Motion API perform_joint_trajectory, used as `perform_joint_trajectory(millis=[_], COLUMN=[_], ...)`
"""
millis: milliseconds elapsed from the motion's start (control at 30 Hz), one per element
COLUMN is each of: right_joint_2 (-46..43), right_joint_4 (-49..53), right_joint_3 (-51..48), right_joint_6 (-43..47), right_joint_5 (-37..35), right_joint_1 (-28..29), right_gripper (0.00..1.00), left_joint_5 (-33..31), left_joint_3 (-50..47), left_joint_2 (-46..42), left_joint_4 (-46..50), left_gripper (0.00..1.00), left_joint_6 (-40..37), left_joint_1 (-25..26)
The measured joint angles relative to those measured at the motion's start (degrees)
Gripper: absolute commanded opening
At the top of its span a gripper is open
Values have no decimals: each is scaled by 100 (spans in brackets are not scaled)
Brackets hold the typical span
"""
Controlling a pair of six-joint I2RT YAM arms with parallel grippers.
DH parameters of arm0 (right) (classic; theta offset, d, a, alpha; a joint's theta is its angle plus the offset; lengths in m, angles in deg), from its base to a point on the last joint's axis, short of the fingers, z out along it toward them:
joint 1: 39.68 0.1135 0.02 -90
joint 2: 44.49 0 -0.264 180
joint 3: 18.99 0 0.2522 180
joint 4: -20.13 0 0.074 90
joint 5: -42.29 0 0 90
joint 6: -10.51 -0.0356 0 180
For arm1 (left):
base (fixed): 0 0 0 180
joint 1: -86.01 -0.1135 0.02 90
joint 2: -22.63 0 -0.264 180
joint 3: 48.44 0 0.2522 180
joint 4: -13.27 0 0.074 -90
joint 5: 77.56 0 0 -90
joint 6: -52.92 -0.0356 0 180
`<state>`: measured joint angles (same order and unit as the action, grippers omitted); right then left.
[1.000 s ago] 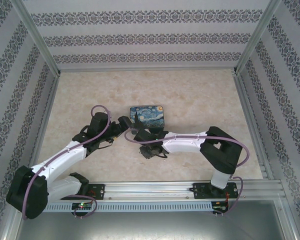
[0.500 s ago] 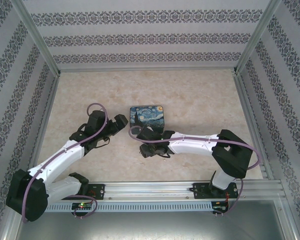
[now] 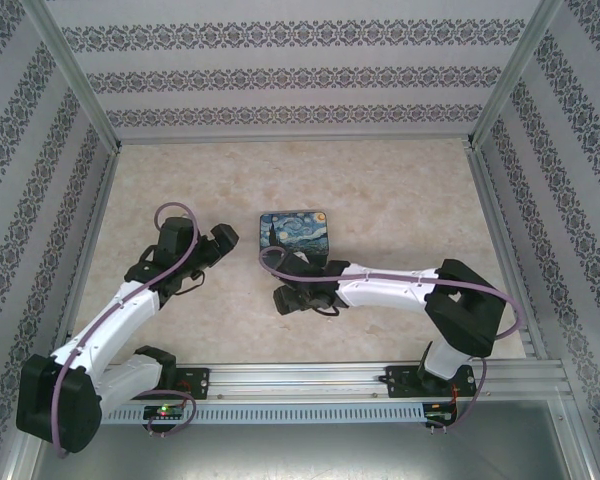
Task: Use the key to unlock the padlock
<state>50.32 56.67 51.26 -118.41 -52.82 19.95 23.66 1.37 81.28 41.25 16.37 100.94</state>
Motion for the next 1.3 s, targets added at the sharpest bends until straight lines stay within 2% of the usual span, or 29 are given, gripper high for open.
perform_joint_trajectory(millis=[467,1300], right_joint_2=[66,769], right_joint_4=[122,168], right_joint_3=[111,291], right_joint_6=[-269,-468], right_joint_5=[-221,-304], right_joint_1=[0,26], right_gripper=[74,73], left_joint_5=[393,643], left_joint_3=[-2,20], left_joint_2=[-13,-140], left_joint_4=[4,210], left_gripper=[99,99], left_joint_6=[-232,-378], left_joint_1=[-413,-619])
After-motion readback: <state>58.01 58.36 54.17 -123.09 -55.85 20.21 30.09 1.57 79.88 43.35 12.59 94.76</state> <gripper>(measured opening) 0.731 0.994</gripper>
